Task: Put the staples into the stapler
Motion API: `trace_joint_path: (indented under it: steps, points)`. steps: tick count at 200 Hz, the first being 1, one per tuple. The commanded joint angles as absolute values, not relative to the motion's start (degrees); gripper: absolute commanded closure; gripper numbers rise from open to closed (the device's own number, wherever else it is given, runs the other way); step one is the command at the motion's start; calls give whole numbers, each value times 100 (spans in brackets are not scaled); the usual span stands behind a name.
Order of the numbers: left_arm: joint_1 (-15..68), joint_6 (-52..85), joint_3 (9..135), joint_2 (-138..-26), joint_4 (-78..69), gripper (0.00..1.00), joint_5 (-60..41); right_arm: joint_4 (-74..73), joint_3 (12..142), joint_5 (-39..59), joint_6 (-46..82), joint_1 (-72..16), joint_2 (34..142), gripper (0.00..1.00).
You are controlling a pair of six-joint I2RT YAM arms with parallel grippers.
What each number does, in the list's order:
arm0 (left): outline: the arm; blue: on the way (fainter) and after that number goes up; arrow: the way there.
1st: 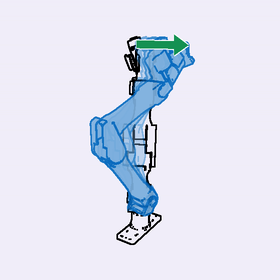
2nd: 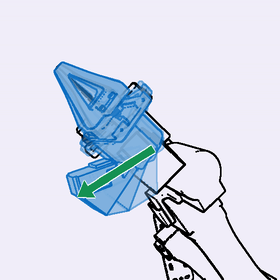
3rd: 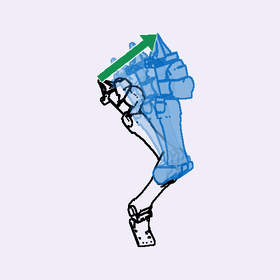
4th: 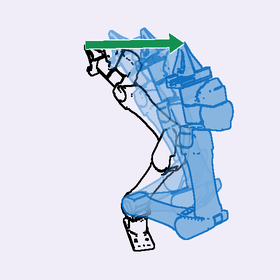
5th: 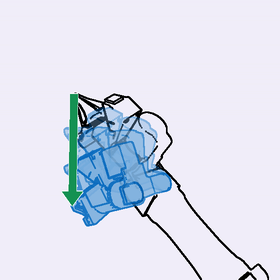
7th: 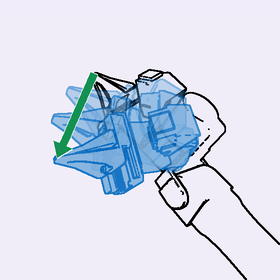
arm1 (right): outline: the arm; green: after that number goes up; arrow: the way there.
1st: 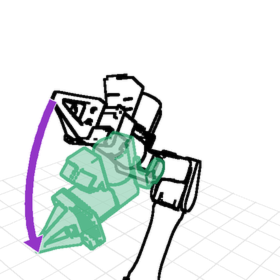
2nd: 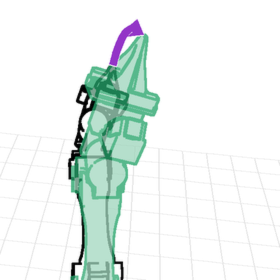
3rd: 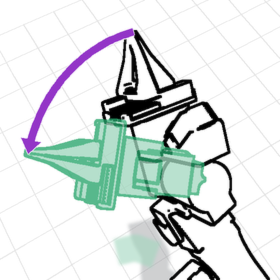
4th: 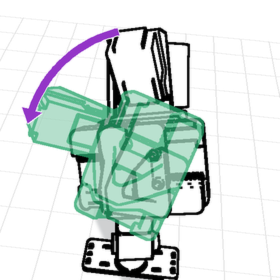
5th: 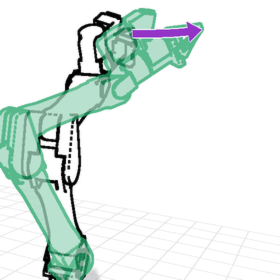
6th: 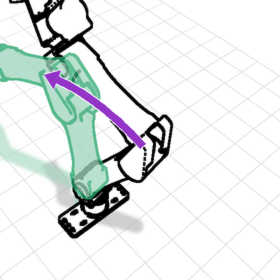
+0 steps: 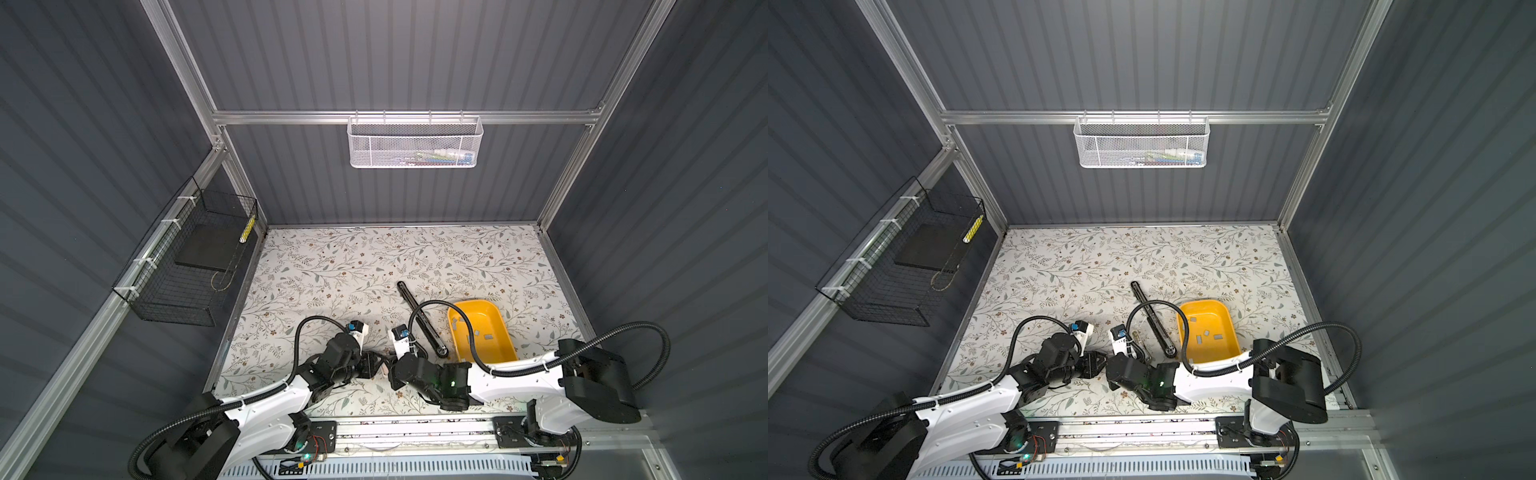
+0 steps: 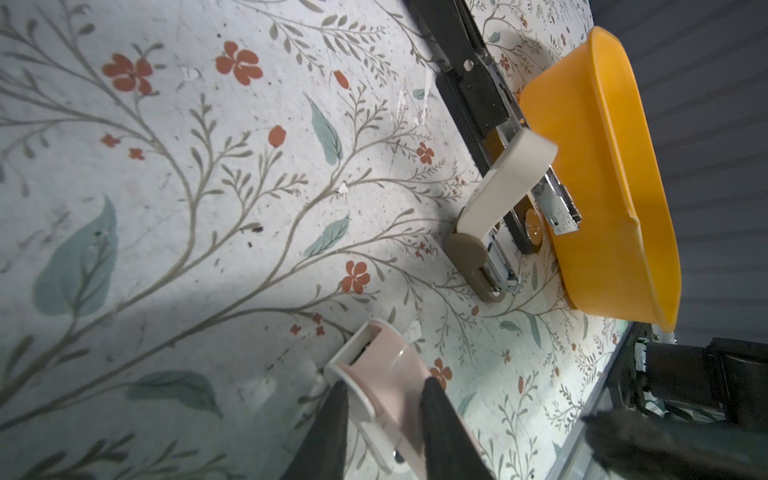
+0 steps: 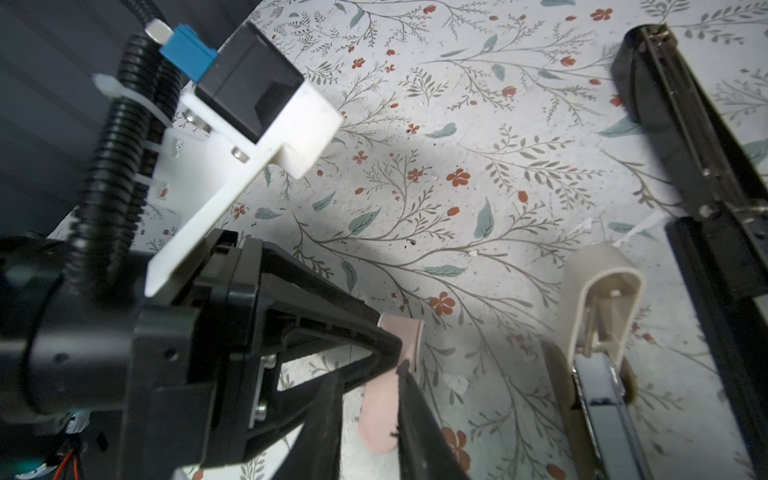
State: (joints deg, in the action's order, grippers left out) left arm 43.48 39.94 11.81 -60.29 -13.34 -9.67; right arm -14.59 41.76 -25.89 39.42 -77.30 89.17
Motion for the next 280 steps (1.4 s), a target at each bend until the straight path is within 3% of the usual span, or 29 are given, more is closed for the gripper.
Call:
trace_joint_path:
  steps: [1,45,97,120,173,209,280]
  points:
    - [4386,3995,1055,-6051,-1084,69,-852,-1433,4017,-2372,4257,-7759,9228,76]
    - [4381,3989,1019,-6046,-1132,69,-868,-1625,3886,-2136,4827,-7902,10060,78]
    - [4394,3972,993,-6157,-1231,68,-848,-1545,3802,-2376,4803,-7911,9914,77]
    - [4395,3926,1099,-6131,-1081,66,-775,-1348,3935,-2543,4605,-7884,9643,67]
    - [4381,3371,2085,-6054,-17,51,-202,-1047,3889,-2818,4266,-7623,8688,59]
    - [4351,3035,2833,-6310,320,47,-123,-870,3347,-3081,4219,-7501,8026,52]
    - [3967,2652,3596,-7007,-337,35,-1301,-1613,2399,-2969,3951,-7022,8461,42]
